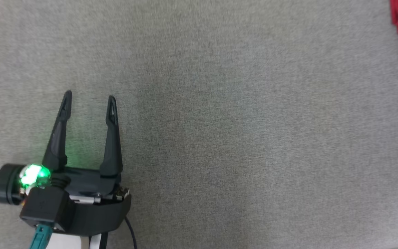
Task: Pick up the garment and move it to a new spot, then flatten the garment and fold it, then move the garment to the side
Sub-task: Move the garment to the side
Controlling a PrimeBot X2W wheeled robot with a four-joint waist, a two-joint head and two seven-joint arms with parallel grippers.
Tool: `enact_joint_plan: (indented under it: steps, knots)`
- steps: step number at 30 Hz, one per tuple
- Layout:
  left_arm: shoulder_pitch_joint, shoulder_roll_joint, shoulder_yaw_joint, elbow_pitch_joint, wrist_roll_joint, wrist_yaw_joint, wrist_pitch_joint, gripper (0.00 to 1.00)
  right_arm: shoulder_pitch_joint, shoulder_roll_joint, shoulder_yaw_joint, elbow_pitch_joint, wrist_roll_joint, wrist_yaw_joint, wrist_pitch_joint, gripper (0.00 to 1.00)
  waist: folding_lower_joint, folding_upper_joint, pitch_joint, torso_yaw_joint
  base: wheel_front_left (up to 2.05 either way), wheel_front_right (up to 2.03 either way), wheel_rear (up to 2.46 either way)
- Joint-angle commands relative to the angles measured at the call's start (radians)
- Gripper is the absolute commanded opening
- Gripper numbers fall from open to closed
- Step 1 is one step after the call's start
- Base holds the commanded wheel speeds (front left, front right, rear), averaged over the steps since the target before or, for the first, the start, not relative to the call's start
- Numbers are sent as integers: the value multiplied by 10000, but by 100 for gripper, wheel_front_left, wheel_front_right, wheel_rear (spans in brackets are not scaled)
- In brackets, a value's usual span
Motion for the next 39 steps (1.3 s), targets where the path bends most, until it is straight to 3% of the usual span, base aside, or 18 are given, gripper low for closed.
enact_joint_plan:
  steps: [1, 11, 19, 39]
  knots:
    - [190, -21, 27, 66, -53, 20, -31, 100, 127, 171, 68, -140, 42, -30, -58, 100, 0, -1, -475, 43, 0, 0, 0]
    - [1286, -160, 439, 717, -364, 202, -31, 100, 2390, 1580, 333, -2616, 574, -30, -87, 100, 0, -1, -2604, 151, 0, 0, 0]
    - [2042, -210, 582, 1138, -544, 319, -31, 100, 5187, 2779, -472, -4065, 1026, -30, -87, 100, 0, -1, -4095, 470, 0, 0, 0]
    - [2845, -225, 726, 2076, -786, 477, -31, 100, 9672, 5176, -584, -5930, 1196, -30, -76, 100, 0, -1, -5272, 459, 0, 0, 0]
